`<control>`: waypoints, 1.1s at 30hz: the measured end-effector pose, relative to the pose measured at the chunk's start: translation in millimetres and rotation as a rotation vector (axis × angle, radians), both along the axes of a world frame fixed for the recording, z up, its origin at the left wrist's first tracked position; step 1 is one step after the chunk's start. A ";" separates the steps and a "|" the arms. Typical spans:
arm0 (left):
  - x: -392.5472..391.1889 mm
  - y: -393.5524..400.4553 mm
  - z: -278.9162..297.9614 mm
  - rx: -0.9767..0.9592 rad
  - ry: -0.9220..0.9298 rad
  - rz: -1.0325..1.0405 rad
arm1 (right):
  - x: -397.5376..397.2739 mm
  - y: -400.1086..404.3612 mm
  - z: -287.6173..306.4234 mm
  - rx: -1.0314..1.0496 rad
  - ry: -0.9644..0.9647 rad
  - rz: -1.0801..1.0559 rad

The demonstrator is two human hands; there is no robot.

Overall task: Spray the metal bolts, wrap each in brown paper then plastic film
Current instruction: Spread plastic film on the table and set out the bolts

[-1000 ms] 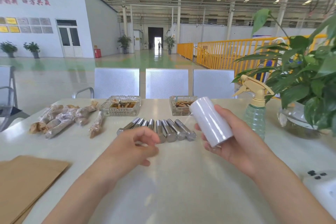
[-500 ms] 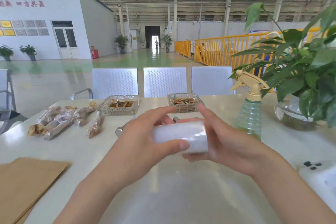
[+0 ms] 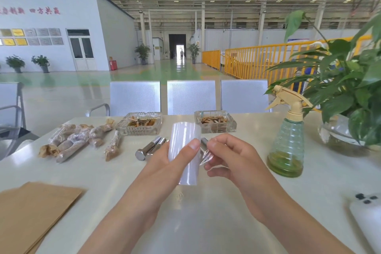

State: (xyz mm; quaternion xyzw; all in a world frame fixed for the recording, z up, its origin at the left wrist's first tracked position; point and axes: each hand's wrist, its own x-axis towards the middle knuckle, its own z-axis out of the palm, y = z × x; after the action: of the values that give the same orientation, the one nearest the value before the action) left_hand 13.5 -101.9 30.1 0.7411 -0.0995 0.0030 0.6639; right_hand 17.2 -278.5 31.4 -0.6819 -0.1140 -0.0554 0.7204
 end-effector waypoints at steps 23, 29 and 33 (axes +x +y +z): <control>9.1 13.6 -3.6 -0.650 0.572 0.099 | 22.7 -10.8 -21.4 0.173 0.199 -0.379; 18.9 23.9 -1.2 -0.634 0.577 0.047 | 26.0 -14.1 -21.3 0.244 0.248 -0.390; 21.0 30.4 -5.7 -0.603 0.485 0.099 | 29.2 -19.0 -26.1 0.284 0.263 -0.420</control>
State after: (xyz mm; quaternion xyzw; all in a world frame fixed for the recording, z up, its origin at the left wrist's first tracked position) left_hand 34.5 -71.5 24.4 0.4960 0.1014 -0.1113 0.8552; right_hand 46.5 -297.5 5.3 -0.5841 0.1332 -0.1298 0.7901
